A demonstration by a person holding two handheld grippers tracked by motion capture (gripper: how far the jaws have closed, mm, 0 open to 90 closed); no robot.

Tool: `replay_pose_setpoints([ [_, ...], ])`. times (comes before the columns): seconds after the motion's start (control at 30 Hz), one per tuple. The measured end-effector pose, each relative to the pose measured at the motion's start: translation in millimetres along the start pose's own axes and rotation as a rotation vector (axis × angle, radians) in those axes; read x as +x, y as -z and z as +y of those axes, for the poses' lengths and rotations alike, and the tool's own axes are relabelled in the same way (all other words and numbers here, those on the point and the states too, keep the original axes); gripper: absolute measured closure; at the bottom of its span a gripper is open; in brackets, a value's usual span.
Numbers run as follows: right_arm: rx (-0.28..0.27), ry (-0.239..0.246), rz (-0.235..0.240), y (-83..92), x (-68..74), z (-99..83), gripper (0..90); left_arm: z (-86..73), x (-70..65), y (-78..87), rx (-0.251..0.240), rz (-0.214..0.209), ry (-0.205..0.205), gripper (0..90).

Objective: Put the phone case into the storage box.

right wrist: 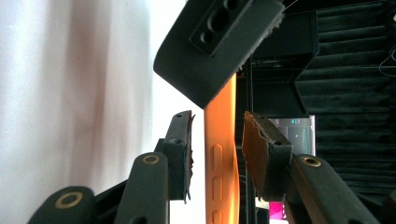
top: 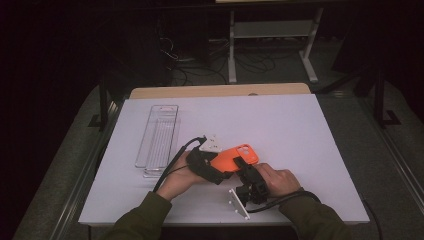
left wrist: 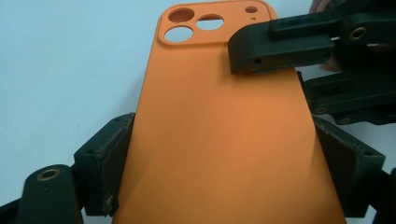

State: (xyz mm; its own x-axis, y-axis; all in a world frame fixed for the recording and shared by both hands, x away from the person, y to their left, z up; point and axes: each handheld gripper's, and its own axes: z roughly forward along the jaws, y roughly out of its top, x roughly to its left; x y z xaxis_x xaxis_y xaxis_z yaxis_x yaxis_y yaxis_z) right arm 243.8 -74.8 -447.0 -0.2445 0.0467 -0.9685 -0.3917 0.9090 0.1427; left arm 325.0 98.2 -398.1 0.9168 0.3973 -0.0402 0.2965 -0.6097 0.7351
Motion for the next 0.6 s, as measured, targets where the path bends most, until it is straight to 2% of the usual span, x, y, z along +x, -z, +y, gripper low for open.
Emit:
replay_pose_setpoints([
  [0.43, 0.012, 0.009, 0.006, -0.6, 0.0, 0.5, 67.1, 0.0, -2.7, -2.4, -0.010, -0.011, 0.010, 15.9],
  [0.53, 0.018, -0.004, 0.015, -0.3, 0.3, 1.1, 68.4, 0.1, -2.7, -2.4, -0.004, -0.010, 0.001, 15.9],
  [0.57, 0.013, 0.009, 0.014, -0.8, -0.3, 0.7, 69.6, 0.0, -3.0, -2.8, -0.008, -0.010, 0.006, 15.9],
  [0.6, 0.013, 0.009, 0.016, -0.8, -0.4, 0.8, 70.3, 0.2, -1.9, -1.9, 0.008, -0.011, -0.011, 15.9],
])
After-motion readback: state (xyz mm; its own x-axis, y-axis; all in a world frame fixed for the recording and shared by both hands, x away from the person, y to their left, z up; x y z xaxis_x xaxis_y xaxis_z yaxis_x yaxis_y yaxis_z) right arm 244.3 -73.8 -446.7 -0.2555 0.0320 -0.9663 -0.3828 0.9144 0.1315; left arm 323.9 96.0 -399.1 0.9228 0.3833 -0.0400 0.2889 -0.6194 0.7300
